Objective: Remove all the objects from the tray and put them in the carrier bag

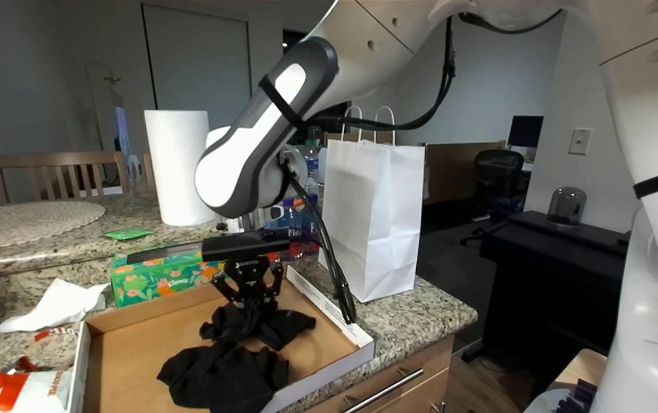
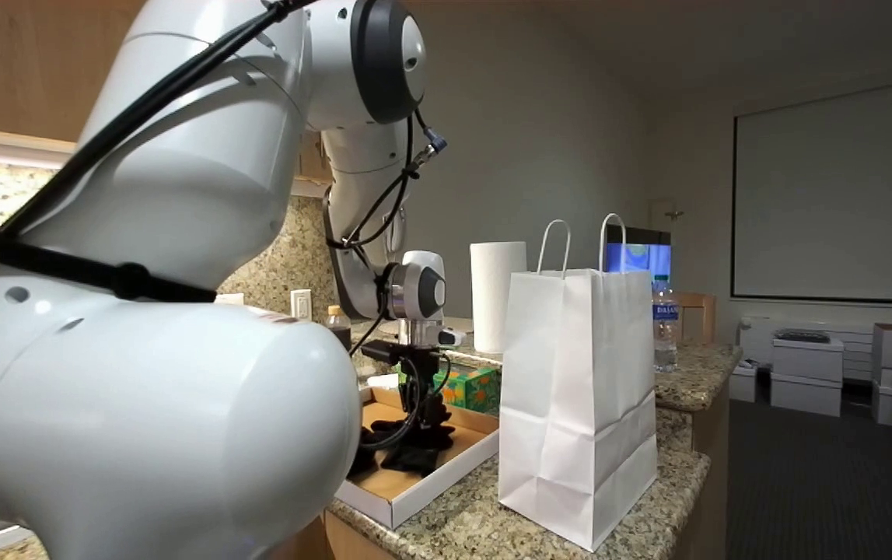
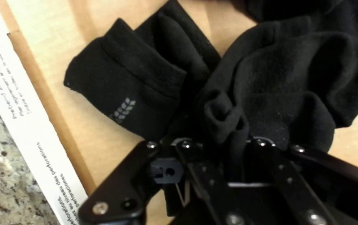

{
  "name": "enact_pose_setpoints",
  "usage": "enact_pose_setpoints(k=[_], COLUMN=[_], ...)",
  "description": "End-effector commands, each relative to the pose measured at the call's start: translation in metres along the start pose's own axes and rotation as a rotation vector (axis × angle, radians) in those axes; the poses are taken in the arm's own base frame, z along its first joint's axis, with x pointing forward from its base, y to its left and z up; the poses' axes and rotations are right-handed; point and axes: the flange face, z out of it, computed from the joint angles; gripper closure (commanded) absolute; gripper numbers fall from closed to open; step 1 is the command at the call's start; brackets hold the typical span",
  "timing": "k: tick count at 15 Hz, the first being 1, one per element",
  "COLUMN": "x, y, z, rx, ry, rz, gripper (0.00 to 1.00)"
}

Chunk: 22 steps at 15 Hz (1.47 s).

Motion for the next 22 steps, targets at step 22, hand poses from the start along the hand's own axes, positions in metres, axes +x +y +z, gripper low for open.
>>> enact_pose_setpoints(k=[22], x=[-0.109], y=[0.191], z=[-0.440], rx=[-0.006], ry=[0.282], rz=[0.248], gripper=[0.89])
